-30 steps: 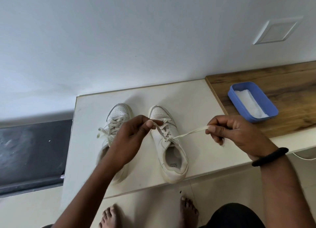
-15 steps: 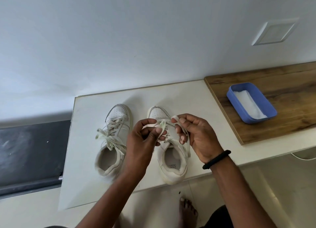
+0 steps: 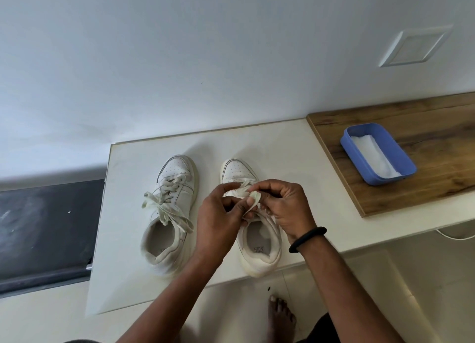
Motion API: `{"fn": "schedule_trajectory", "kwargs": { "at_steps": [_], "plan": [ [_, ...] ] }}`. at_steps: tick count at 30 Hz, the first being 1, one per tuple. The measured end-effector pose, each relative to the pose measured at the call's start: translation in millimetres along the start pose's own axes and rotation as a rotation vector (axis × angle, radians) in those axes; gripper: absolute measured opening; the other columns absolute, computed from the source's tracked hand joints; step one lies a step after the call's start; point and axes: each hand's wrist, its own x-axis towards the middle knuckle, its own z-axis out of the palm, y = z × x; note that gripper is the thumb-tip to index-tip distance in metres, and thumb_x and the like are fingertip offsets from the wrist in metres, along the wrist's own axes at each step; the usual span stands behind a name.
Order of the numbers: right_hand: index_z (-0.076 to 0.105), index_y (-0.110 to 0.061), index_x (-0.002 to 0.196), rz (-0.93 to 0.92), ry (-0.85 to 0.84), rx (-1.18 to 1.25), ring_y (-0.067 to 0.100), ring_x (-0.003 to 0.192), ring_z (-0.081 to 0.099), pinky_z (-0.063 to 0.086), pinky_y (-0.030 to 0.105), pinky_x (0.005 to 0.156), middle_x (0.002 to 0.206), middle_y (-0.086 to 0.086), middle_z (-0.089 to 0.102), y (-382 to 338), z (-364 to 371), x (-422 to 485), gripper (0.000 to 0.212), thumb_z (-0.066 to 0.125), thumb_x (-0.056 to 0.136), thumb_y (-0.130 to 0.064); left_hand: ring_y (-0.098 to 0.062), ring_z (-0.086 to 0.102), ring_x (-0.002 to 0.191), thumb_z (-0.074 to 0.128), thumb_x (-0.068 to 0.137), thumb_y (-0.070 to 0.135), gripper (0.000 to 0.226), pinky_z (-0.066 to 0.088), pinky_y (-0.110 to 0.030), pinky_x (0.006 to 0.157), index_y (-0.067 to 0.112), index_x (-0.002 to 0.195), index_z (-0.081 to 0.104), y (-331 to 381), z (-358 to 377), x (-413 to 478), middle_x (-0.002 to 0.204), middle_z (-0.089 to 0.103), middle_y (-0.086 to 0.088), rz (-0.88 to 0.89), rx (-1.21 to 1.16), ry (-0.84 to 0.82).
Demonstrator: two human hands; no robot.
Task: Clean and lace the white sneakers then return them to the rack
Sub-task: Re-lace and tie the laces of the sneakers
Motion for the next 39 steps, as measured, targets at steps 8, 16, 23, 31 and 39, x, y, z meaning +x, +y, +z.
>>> {"fn": "schedule_trajectory", "kwargs": {
  "at_steps": [8,16,23,31,39],
  "plan": [
    [0.077,-0.011,0.111,0.080,-0.277,0.018,0.021,0.081,0.062,0.049,0.026,0.065,0.103,0.028,0.072,-1.3,-27.0,1.1,0.028,0.062,0.093,0.005,-0.022,0.073,0.068,0.077,0.086,0.011,0.012,0.054,-0.030,0.059,0.008,0.097,0.072,-4.5,-3.3,1.0,0.076,0.076,-0.017,-0.076,-0.166,-0.014],
    [0.079,-0.006,0.097,0.016,-0.144,-0.112,0.009,0.061,0.061,0.047,0.017,0.058,0.069,0.002,0.072,-3.7,-17.3,-0.4,0.011,0.075,0.086,-0.004,-0.021,0.075,0.068,0.080,0.083,0.017,0.014,0.055,-0.031,0.059,0.007,0.091,0.074,-0.4,-5.7,1.1,0.074,0.077,-0.014,-0.056,-0.114,-0.018],
    [0.071,-0.002,0.076,0.151,0.043,-0.033,0.017,0.044,0.045,0.038,0.017,0.043,0.061,0.011,0.063,-5.0,-1.3,-1.2,0.020,0.067,0.093,-0.011,-0.016,0.072,0.070,0.074,0.090,0.030,0.008,0.059,-0.038,0.066,0.023,0.089,0.076,-6.6,-2.2,-1.1,0.076,0.076,0.003,0.128,0.130,0.055],
    [0.070,-0.003,0.083,0.323,0.055,0.091,0.011,0.039,0.038,0.031,0.017,0.037,0.061,0.010,0.062,-8.0,0.2,-1.4,0.010,0.072,0.089,-0.012,-0.004,0.062,0.058,0.059,0.100,0.029,0.010,0.039,-0.012,0.052,0.019,0.098,0.061,-10.0,11.1,-8.7,0.067,0.068,0.011,0.354,0.399,0.154],
    [0.076,-0.002,0.093,0.228,-0.052,-0.064,0.013,0.046,0.046,0.037,0.016,0.043,0.067,0.007,0.067,-7.0,-2.3,-1.8,0.011,0.069,0.093,-0.010,-0.007,0.065,0.069,0.058,0.101,0.029,0.013,0.045,-0.022,0.058,0.017,0.098,0.057,-17.2,9.3,0.1,0.080,0.070,0.008,0.350,0.406,0.168]
  ]
}}
